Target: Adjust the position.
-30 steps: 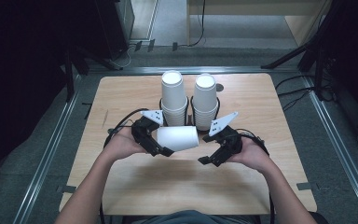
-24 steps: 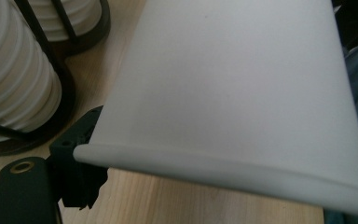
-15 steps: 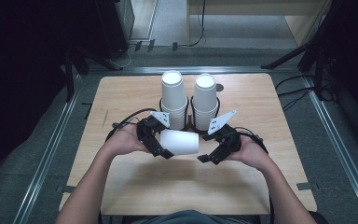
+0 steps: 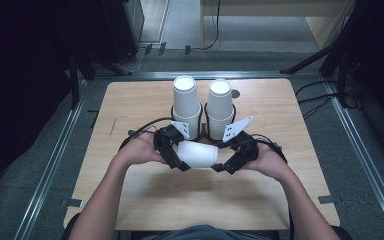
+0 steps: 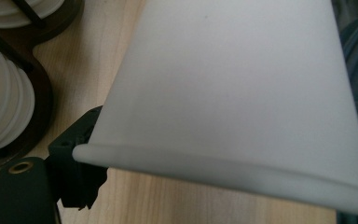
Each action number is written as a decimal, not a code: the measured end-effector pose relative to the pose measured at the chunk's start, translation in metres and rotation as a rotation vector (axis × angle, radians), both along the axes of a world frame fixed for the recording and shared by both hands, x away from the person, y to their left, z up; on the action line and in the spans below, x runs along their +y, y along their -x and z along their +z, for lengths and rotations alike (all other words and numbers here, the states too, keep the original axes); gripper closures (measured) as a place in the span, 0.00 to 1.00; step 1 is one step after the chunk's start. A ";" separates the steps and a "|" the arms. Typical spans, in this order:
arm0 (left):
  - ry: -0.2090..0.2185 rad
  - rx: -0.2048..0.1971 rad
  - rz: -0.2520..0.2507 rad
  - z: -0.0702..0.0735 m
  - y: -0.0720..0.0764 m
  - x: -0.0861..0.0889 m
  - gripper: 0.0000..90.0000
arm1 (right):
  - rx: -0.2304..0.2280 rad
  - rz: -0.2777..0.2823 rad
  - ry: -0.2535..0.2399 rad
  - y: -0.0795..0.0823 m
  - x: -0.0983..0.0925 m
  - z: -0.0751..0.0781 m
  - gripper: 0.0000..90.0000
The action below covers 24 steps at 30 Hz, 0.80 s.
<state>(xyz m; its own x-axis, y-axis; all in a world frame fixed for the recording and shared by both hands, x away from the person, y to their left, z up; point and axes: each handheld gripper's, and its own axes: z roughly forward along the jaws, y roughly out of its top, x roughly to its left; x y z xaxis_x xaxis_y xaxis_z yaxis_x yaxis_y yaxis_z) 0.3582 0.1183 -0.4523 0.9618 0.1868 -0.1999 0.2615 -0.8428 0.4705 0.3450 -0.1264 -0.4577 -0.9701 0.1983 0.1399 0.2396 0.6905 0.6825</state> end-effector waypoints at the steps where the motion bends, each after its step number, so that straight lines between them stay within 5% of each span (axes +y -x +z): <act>1: -0.008 0.007 -0.005 -0.001 0.000 -0.002 0.13 | -0.008 0.002 0.006 0.000 0.001 0.000 0.16; 4: -0.027 -0.001 -0.030 -0.005 0.002 -0.007 0.13 | -0.044 0.019 0.031 0.003 0.006 -0.001 0.16; 10: -0.076 0.013 -0.031 -0.014 0.004 -0.020 0.13 | -0.039 0.052 0.039 0.007 0.015 -0.003 0.17; 20: -0.078 0.025 -0.015 -0.014 0.007 -0.031 0.13 | -0.059 0.101 0.116 0.012 0.030 -0.012 0.17; 24: -0.082 0.008 -0.031 -0.012 0.009 -0.034 0.12 | -0.112 0.118 0.130 0.014 0.035 -0.012 0.23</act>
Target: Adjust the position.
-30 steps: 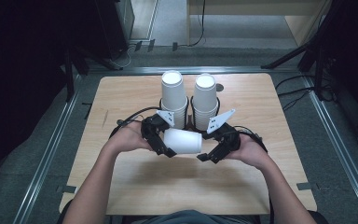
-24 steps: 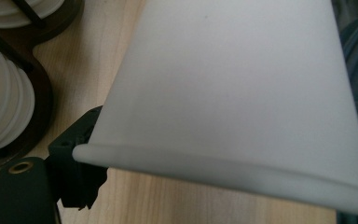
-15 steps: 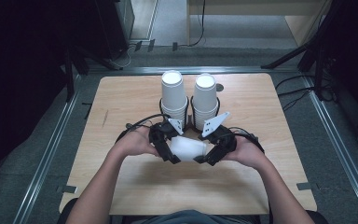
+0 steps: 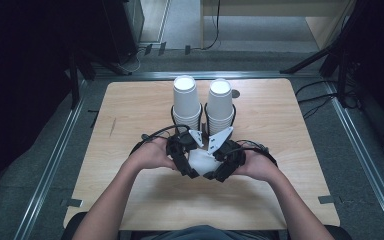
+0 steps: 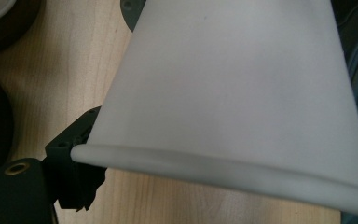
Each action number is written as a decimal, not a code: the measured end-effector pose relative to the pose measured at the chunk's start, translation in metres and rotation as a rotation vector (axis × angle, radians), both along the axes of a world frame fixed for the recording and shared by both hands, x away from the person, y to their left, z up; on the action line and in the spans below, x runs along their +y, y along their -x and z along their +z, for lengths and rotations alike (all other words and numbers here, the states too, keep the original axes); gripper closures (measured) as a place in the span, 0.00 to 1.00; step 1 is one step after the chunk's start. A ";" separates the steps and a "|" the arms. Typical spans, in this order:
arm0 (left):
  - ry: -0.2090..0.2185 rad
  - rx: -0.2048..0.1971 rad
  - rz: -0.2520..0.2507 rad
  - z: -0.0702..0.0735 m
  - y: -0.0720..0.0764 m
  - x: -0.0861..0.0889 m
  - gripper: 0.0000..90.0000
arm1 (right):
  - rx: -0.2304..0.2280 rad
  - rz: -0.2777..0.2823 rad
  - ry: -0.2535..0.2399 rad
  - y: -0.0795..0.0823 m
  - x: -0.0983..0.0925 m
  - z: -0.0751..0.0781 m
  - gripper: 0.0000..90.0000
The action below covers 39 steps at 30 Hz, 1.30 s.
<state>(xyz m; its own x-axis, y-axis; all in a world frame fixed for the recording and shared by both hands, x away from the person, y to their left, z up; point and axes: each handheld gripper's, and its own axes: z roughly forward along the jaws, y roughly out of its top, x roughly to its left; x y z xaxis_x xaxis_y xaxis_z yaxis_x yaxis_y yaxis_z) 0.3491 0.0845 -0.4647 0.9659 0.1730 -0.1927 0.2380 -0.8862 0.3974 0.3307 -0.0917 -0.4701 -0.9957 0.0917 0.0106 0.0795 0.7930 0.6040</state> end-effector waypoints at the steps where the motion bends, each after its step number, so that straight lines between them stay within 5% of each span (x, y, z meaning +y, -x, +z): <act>1: -0.003 0.000 0.001 0.000 0.000 0.000 0.12 | -0.005 0.001 0.003 0.000 0.000 0.000 0.23; 6: 0.031 -0.057 -0.011 0.001 0.004 0.000 0.08 | -0.027 0.000 0.003 0.003 -0.001 0.001 0.23; 8: 0.051 -0.058 0.001 0.003 0.004 0.000 0.00 | -0.026 0.002 -0.003 0.003 -0.002 0.002 0.23; 15: 0.113 -0.090 0.028 0.008 0.004 0.006 0.00 | -0.010 -0.009 -0.043 0.001 -0.009 0.006 0.23; 25: 0.198 -0.060 0.064 0.011 0.002 0.019 0.00 | 0.010 -0.049 -0.126 -0.003 -0.022 0.017 0.23; 39: 0.259 -0.055 0.133 0.007 0.008 0.041 0.00 | 0.029 -0.081 -0.202 0.000 -0.034 0.026 0.23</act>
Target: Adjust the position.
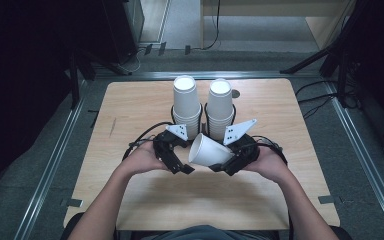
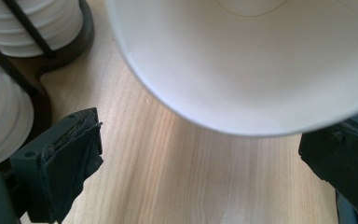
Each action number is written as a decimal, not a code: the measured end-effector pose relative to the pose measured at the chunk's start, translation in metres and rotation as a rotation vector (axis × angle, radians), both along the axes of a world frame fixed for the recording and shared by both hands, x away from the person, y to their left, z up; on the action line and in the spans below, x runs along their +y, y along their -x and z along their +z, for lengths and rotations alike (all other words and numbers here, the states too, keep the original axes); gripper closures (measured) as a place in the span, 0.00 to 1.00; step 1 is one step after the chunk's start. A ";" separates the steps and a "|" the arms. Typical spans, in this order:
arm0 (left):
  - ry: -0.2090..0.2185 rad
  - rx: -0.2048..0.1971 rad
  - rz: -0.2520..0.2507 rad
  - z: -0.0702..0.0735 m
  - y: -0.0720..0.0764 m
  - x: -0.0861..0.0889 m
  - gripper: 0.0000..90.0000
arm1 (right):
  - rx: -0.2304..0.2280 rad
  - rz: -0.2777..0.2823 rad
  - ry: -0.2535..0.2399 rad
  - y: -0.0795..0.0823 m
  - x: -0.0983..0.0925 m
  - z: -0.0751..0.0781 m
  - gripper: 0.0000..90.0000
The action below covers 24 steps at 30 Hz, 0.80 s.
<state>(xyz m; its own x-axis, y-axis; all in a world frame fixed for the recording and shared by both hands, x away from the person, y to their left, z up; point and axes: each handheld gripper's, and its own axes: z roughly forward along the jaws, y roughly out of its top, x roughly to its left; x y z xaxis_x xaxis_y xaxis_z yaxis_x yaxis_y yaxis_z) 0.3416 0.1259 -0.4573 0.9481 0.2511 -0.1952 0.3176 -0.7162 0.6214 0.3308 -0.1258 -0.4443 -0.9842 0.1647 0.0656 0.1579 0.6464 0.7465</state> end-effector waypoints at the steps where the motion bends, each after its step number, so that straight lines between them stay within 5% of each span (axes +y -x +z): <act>1: 0.001 0.002 0.003 0.000 0.000 0.001 0.00 | 0.001 0.001 0.000 0.000 0.000 0.000 0.23; 6: 0.024 0.000 0.030 0.002 0.001 0.010 0.00 | -0.001 -0.008 -0.003 0.000 -0.004 0.000 0.23; 10: 0.082 0.008 0.050 0.006 0.001 0.014 0.00 | -0.007 -0.014 -0.012 0.000 -0.006 0.001 0.23; 16: 0.169 0.042 0.051 0.006 0.001 0.008 0.00 | 0.003 -0.011 -0.037 0.000 -0.004 0.000 0.23; 24: 0.229 0.047 0.057 0.007 0.003 -0.003 0.00 | 0.013 0.005 -0.053 0.000 0.002 -0.002 0.23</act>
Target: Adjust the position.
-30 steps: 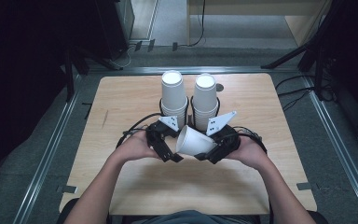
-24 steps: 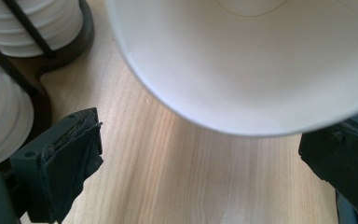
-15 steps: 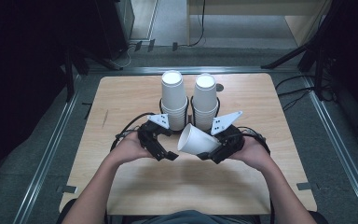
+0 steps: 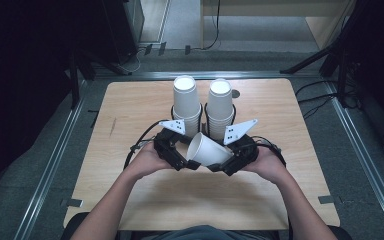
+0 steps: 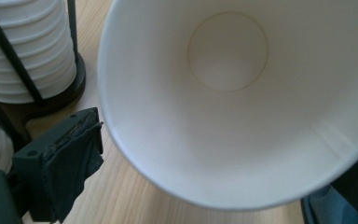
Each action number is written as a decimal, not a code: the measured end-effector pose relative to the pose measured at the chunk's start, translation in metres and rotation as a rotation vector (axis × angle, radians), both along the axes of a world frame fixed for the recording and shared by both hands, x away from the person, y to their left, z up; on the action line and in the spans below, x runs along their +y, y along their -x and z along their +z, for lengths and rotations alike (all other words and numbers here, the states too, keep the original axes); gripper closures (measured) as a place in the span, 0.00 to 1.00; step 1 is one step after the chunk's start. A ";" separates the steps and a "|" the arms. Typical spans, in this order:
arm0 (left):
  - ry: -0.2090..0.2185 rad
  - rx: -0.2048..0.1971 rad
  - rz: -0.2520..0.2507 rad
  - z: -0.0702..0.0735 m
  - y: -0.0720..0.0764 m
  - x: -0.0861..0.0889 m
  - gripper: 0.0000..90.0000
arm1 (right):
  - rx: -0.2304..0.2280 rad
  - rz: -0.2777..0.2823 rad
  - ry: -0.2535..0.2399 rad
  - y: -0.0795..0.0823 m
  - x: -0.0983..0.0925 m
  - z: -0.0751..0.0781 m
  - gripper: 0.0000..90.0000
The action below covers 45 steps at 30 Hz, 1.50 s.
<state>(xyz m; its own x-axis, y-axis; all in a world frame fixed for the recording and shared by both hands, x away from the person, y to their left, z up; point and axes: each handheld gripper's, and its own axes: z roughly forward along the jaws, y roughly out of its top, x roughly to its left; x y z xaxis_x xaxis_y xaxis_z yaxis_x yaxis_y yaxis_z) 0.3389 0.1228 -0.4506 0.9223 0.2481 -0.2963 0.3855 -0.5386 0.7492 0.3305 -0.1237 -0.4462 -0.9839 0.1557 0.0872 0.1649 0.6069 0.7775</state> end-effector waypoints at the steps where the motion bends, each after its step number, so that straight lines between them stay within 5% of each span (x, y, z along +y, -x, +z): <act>1: 0.012 0.001 0.001 0.000 0.000 0.000 0.02 | 0.000 0.001 0.001 0.000 0.000 0.000 0.23; 9: 0.054 0.013 0.007 0.001 0.001 -0.003 0.07 | -0.001 0.011 0.010 0.001 0.005 -0.003 0.23; 19: 0.054 0.018 0.009 0.004 0.000 -0.002 0.14 | 0.008 0.005 0.007 -0.001 0.003 -0.003 0.24; 24: 0.042 0.036 0.004 0.005 -0.001 0.000 0.15 | 0.047 0.012 0.003 -0.002 0.005 -0.005 0.15; 30: 0.035 0.037 0.002 0.010 -0.003 0.008 0.15 | 0.083 0.013 0.043 -0.003 0.008 -0.009 0.14; 45: -0.089 -0.040 0.012 0.028 -0.003 0.030 0.15 | 0.105 -0.040 0.074 -0.008 -0.001 -0.012 0.15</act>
